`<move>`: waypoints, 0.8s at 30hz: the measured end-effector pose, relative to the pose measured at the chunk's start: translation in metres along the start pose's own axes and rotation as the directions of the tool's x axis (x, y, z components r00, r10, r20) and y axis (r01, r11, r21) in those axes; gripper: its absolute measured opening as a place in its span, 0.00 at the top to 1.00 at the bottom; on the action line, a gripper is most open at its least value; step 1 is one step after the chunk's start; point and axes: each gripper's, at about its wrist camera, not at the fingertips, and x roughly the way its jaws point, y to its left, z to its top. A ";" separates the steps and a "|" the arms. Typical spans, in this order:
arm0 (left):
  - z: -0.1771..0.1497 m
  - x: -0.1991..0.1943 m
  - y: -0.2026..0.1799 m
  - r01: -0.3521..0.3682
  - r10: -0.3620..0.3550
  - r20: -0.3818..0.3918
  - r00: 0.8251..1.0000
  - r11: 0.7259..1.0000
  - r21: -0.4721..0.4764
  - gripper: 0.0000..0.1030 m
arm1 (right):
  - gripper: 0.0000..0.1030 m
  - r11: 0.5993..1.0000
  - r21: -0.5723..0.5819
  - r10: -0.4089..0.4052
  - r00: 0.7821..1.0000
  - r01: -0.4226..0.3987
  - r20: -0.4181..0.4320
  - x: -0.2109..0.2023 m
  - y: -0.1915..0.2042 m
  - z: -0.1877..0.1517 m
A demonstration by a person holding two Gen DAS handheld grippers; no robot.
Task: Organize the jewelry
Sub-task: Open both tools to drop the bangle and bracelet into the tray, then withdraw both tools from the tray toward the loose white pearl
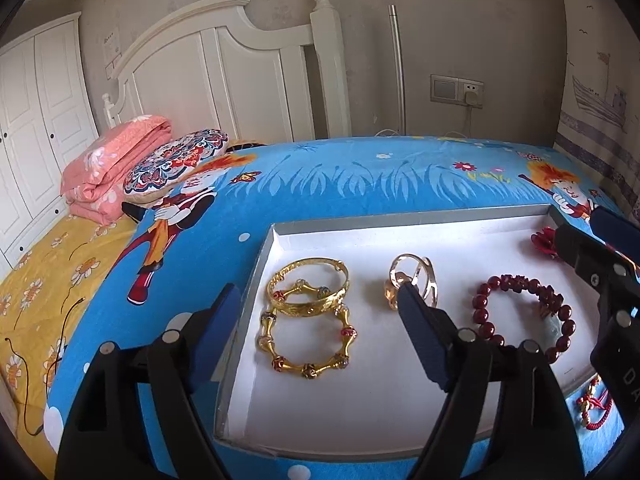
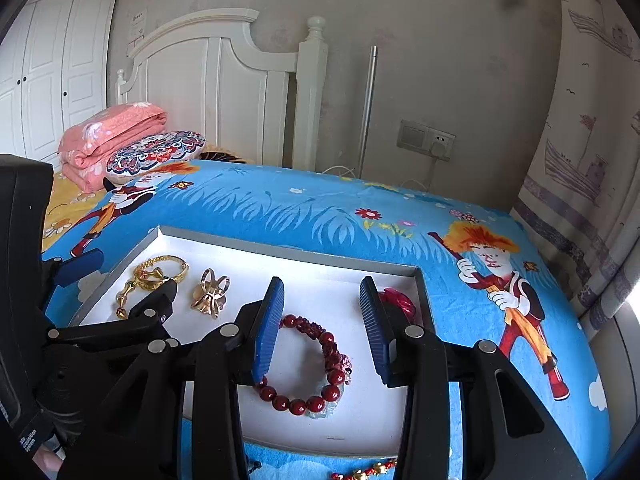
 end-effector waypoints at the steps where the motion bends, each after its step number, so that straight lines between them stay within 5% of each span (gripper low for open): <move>1: -0.001 -0.003 0.000 -0.004 0.004 0.004 1.000 1.000 -0.001 0.21 | 0.63 1.000 0.006 0.006 1.000 -0.006 -0.002 -0.003 -0.002 -0.002; 7: -0.023 -0.040 0.009 -0.038 0.040 0.072 0.997 0.999 -0.015 0.08 | 0.62 0.999 0.040 0.024 1.000 -0.025 0.020 -0.036 -0.014 -0.030; 13: -0.060 -0.077 0.010 -0.022 0.026 0.127 0.992 0.999 -0.028 0.05 | 0.62 0.999 0.029 0.017 0.999 -0.017 0.032 -0.067 -0.018 -0.071; 24: -0.107 -0.093 0.003 0.032 -0.033 0.091 0.995 0.999 0.012 0.05 | 0.62 0.998 0.057 0.014 1.000 -0.015 0.013 -0.089 -0.031 -0.117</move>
